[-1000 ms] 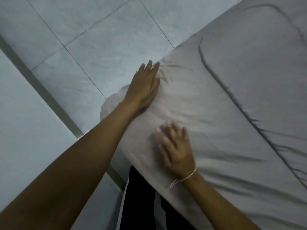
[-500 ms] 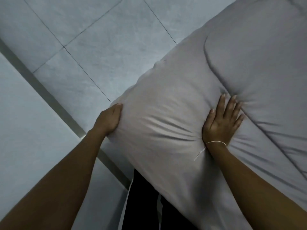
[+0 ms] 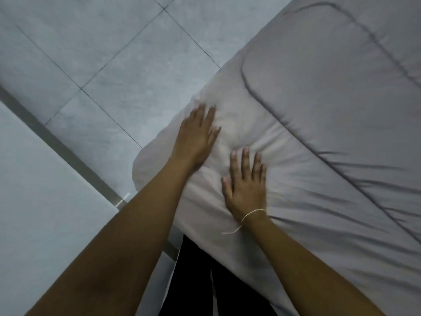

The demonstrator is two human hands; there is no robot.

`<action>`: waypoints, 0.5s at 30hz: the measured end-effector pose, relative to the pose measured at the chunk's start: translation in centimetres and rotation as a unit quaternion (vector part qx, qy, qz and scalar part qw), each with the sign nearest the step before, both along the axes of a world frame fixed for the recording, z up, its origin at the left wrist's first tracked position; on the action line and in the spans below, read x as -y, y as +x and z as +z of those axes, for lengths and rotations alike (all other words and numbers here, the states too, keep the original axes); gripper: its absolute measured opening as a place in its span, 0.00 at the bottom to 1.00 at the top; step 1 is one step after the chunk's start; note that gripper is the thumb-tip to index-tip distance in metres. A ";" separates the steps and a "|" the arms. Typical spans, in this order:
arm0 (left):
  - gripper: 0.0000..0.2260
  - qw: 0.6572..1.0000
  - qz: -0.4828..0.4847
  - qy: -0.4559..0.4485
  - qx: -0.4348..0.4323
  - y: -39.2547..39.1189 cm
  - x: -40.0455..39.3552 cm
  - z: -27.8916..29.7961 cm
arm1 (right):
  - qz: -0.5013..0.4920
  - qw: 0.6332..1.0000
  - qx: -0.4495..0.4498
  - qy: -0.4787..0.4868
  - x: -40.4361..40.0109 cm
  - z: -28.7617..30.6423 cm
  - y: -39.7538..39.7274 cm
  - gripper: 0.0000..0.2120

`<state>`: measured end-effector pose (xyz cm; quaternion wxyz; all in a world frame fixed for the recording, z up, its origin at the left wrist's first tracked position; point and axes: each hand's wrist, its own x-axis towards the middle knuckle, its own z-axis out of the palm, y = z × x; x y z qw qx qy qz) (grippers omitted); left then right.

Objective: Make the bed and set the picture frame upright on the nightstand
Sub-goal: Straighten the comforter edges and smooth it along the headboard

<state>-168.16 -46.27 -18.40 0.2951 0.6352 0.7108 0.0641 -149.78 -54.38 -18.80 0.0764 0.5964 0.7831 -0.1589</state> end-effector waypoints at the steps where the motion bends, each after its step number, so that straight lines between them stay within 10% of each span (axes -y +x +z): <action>1: 0.26 0.999 -0.004 -0.023 -0.022 0.0 0.9 0.3 | 0.040 0.999 -0.009 -0.022 1.8 0.6 -0.5 0.32; 6: 0.28 0.982 0.058 -0.172 -0.056 -3.2 7.9 3.9 | 0.154 0.973 -0.029 -0.168 5.9 5.5 -0.8 0.32; 15: 0.29 0.990 0.026 -0.120 -0.076 -1.6 6.5 18.4 | -0.058 0.988 -0.007 -0.143 -0.3 17.4 5.4 0.30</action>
